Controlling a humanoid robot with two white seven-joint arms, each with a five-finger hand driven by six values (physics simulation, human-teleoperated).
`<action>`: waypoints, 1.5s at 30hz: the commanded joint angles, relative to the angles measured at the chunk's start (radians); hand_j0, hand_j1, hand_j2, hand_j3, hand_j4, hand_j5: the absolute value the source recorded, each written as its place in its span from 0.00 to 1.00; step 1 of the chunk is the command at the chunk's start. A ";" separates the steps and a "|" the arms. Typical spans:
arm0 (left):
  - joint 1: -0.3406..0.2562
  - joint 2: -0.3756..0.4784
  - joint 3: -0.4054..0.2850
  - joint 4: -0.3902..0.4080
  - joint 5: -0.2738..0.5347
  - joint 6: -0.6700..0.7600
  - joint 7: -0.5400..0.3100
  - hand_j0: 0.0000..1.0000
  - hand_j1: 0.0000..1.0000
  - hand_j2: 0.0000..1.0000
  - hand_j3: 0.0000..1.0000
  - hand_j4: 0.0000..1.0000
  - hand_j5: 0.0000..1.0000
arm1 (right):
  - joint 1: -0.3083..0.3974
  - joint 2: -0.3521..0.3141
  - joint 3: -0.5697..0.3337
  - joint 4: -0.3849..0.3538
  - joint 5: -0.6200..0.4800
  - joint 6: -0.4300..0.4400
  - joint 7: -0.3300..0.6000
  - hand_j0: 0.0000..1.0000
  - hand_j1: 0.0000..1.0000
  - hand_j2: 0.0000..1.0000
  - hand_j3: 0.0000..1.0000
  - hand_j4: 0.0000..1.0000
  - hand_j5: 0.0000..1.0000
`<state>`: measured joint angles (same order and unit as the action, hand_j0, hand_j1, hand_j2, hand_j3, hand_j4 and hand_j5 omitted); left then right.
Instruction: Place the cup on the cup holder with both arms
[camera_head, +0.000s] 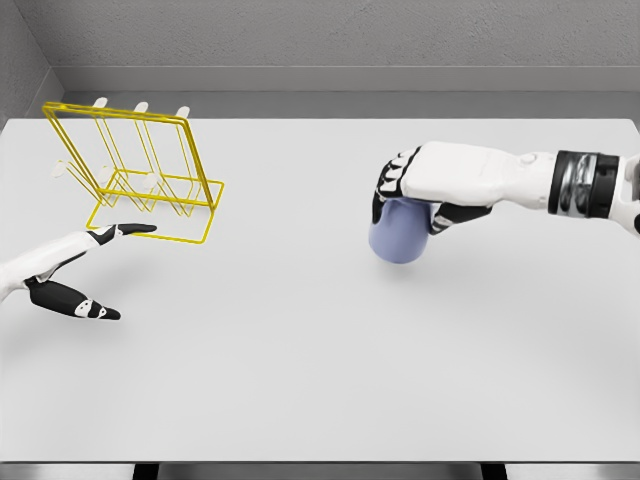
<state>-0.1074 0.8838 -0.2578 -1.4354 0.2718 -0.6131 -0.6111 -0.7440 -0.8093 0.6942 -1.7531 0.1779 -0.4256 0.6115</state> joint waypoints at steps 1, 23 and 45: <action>0.000 0.001 0.000 0.000 0.009 0.002 0.000 1.00 1.00 1.00 1.00 1.00 1.00 | 0.000 0.039 0.005 0.000 -0.005 0.004 -0.001 0.56 0.56 0.56 0.56 0.56 0.56; 0.002 0.001 0.003 -0.002 0.004 0.002 0.000 1.00 1.00 1.00 1.00 1.00 1.00 | -0.092 0.200 0.133 0.001 0.011 0.011 -0.001 0.54 0.54 0.54 0.54 0.54 0.54; 0.012 -0.006 -0.001 -0.020 0.004 0.002 0.000 1.00 1.00 1.00 1.00 1.00 1.00 | -0.155 0.368 0.212 0.012 0.032 0.105 -0.001 0.54 0.54 0.54 0.54 0.54 0.54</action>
<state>-0.0951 0.8766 -0.2592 -1.4545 0.2676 -0.6131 -0.6111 -0.8989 -0.4571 0.8990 -1.7412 0.2064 -0.3325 0.6115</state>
